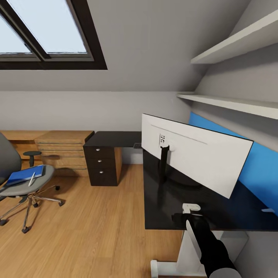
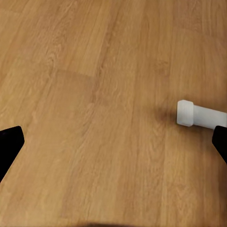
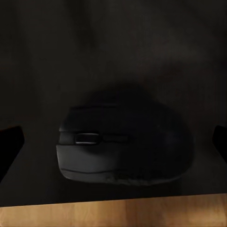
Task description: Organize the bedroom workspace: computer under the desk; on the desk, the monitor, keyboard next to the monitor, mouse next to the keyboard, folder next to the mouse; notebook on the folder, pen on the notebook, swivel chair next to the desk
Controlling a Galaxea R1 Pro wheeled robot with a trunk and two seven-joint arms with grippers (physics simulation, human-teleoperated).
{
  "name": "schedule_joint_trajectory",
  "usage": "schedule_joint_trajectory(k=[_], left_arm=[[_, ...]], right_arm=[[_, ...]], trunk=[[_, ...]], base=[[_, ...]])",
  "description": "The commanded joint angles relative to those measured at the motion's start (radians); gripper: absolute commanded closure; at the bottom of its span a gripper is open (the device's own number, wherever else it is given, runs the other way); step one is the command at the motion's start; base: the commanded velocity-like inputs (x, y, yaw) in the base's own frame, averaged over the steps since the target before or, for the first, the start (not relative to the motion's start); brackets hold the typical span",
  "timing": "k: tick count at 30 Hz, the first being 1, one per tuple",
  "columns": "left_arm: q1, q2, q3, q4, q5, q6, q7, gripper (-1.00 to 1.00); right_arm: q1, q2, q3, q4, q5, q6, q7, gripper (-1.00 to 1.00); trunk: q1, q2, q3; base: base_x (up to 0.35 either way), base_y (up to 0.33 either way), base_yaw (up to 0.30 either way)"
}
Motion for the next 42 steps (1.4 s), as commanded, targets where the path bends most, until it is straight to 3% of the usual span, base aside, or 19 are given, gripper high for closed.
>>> schedule_joint_trajectory(k=[1, 16, 24, 42], left_arm=[[-0.001, 0.0, 0.003, 0.0, 0.003, -0.003, -0.002, -1.0], [-0.001, 0.0, 0.003, 0.0, 0.003, -0.003, -0.001, -1.0], [-0.001, 0.0, 0.003, 0.0, 0.003, -0.003, -0.002, -1.0], [-0.001, 0.0, 0.003, 0.0, 0.003, -0.003, -0.002, -1.0]], right_arm=[[0.0, 0.001, -0.002, -0.001, 0.004, 0.005, 0.0, -1.0], [-0.001, 0.001, -0.002, 0.001, 0.004, 0.005, 0.0, -1.0], [0.0, 0.001, -0.002, 0.001, 0.003, 0.006, 0.0, -1.0], [0.0, -0.001, -0.002, 0.001, 0.004, 0.005, -0.001, -1.0]], trunk=[[0.0, -0.001, -0.001], [0.0, -0.001, -0.001], [0.031, -0.057, -0.026], [0.031, -0.057, -0.026]], base=[[0.0, 0.0, 0.0], [0.0, 0.0, 0.0], [0.0, 0.0, 0.0], [0.0, 0.0, 0.0]])
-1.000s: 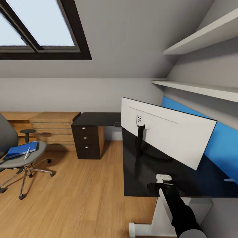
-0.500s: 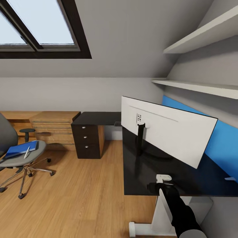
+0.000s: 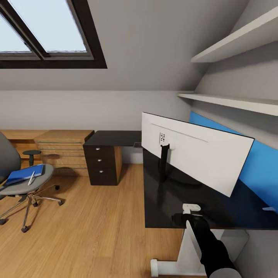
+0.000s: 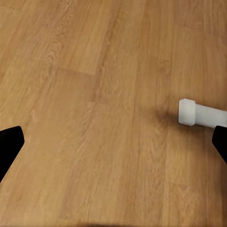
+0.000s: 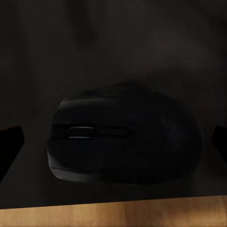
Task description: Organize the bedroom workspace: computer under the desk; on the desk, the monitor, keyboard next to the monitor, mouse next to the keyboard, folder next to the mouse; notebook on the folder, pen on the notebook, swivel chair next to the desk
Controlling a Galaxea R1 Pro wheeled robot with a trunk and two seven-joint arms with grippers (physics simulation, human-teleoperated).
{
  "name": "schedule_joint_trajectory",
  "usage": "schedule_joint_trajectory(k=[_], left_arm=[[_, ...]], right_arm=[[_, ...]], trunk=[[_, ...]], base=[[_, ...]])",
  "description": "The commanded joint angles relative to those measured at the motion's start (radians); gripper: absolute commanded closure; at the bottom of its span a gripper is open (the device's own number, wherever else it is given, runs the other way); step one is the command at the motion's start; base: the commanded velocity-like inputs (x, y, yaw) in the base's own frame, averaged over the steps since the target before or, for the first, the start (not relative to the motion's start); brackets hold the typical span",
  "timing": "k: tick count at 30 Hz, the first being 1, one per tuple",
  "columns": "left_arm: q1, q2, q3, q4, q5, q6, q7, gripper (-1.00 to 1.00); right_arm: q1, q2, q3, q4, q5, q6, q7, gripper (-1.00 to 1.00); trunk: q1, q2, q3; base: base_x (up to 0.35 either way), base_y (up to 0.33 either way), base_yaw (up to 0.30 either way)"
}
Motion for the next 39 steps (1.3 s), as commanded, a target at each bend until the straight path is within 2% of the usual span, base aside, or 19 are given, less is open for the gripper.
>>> schedule_joint_trajectory(k=[1, 39], left_arm=[[-0.001, 0.0, 0.003, 0.0, 0.003, -0.003, -0.002, -1.0], [-0.001, -0.001, 0.003, 0.0, 0.003, -0.003, -0.002, -1.0]], right_arm=[[-0.001, 0.001, -0.002, -0.001, 0.004, 0.005, 0.0, -1.0], [-0.001, -0.007, -0.001, -0.001, 0.005, 0.005, -0.023, -1.0]], trunk=[[0.0, -0.001, -0.001], [0.0, -0.001, -0.001]], base=[[0.0, 0.0, 0.0], [0.0, 0.0, 0.0]])
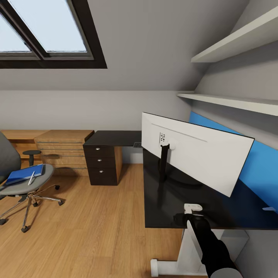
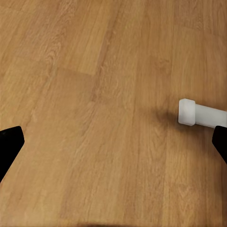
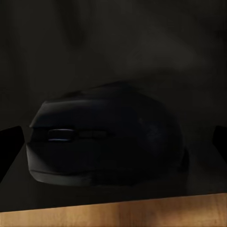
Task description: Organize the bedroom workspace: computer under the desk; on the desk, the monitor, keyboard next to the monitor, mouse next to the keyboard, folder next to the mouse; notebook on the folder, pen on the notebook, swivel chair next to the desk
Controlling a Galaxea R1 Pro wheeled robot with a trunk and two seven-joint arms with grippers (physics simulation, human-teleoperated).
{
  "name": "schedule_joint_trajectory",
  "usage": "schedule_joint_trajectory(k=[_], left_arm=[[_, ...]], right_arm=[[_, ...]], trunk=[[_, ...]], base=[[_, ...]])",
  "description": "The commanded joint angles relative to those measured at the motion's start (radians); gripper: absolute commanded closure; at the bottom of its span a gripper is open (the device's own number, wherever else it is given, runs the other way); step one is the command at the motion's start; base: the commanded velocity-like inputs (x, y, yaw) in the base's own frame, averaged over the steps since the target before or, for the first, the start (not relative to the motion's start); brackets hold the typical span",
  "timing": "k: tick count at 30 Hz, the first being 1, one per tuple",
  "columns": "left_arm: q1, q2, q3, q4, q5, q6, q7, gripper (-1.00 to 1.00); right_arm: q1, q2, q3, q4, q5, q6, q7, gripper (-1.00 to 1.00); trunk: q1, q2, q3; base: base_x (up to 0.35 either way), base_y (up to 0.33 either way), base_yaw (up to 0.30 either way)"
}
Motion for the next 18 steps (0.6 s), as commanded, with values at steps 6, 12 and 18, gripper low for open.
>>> schedule_joint_trajectory(k=[6, 12, 18], left_arm=[[-0.001, 0.0, 0.003, 0.001, 0.003, -0.003, -0.002, -1.0], [-0.001, 0.0, 0.003, 0.001, 0.003, -0.003, -0.002, -1.0], [-0.001, 0.0, 0.003, 0.001, 0.003, -0.003, -0.002, -1.0]], right_arm=[[-0.001, 0.001, -0.001, -0.001, 0.003, 0.005, 0.002, -1.0], [0.0, 0.002, -0.001, -0.001, 0.003, 0.005, 0.002, -1.0], [-0.001, 0.002, 0.001, -0.001, 0.002, -0.002, 0.003, -1.0]], trunk=[[0.0, -0.001, -0.001], [0.0, -0.001, -0.001], [0.0, -0.001, -0.001]], base=[[0.0, 0.0, 0.0], [0.0, 0.0, 0.0], [0.0, 0.0, 0.0]])
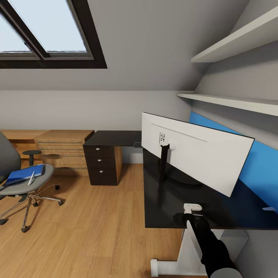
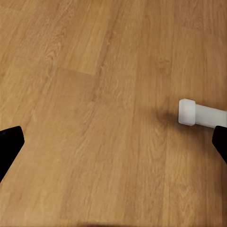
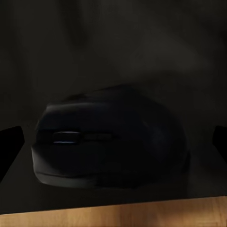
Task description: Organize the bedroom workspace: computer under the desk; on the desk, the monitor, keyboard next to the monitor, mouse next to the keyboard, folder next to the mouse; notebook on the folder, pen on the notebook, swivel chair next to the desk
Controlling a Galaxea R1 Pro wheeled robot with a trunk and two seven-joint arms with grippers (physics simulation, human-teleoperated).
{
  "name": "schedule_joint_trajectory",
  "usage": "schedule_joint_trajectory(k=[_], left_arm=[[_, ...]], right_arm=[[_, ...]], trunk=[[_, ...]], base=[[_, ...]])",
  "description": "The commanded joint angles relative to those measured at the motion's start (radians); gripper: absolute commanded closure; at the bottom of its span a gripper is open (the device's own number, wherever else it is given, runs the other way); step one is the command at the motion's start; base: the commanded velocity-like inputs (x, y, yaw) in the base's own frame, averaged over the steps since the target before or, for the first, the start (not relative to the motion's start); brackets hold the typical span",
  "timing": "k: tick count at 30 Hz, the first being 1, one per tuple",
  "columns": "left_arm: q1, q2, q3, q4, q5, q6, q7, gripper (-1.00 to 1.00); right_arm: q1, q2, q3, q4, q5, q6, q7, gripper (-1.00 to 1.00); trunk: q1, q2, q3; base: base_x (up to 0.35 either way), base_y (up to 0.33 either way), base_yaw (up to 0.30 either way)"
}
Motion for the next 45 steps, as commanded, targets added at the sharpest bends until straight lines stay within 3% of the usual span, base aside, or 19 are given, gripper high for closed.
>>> schedule_joint_trajectory(k=[1, 22, 30, 45], left_arm=[[-0.001, -0.001, 0.003, 0.001, 0.003, -0.003, -0.002, -1.0], [-0.001, -0.001, 0.003, 0.001, 0.003, -0.003, -0.002, -1.0], [-0.001, -0.001, 0.003, 0.001, 0.003, -0.003, -0.002, -1.0], [-0.001, -0.001, 0.003, 0.001, 0.003, -0.003, -0.002, -1.0]], right_arm=[[-0.001, 0.001, 0.0, -0.001, 0.003, 0.001, 0.0, -1.0], [0.0, 0.001, 0.002, -0.001, 0.003, -0.005, 0.001, -1.0], [-0.001, 0.001, 0.002, -0.001, 0.003, -0.005, 0.001, -1.0], [-0.001, 0.001, 0.002, -0.001, 0.003, -0.005, 0.001, -1.0]], trunk=[[0.0, -0.001, -0.001], [0.0, -0.001, -0.001], [0.031, -0.057, -0.026], [0.031, -0.057, -0.026]], base=[[0.0, 0.0, 0.0], [0.0, 0.0, 0.0], [0.0, 0.0, 0.0], [0.0, 0.0, 0.0]])
